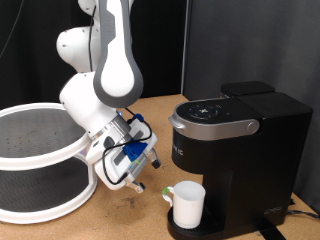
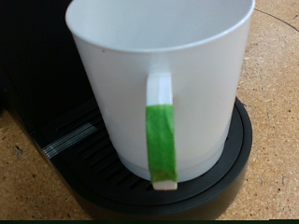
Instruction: Make a cup of coffee with the keurig machine
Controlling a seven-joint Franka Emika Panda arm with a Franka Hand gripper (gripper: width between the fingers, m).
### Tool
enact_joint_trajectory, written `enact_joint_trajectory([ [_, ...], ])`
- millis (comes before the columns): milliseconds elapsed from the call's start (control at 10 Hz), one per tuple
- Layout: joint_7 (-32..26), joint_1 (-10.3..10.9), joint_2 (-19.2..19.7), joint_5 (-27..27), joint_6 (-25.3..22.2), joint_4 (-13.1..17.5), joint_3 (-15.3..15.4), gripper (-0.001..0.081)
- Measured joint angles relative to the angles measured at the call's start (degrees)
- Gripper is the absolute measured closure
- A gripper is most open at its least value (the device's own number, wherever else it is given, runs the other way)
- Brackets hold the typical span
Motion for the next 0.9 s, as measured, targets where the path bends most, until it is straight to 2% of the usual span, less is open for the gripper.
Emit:
enact_joint_trajectory([
  [200,-0.45,-0.27,-1.07,0.44,-4.15,0.07,-0.15,0.0003],
  [400,0.32,-0.72,-4.99,0.38,-7.98,-0.26,-0.66,0.0003],
  [600,2.79,-0.75,-9.32,-1.29,-8.14,-0.65,-0.76,0.0003],
  [700,5.12,-0.75,-11.48,-3.49,-7.37,-0.98,-0.71,0.0003],
  [900,13.25,-0.79,-16.23,-13.14,-4.94,-2.29,-0.53,0.0003],
])
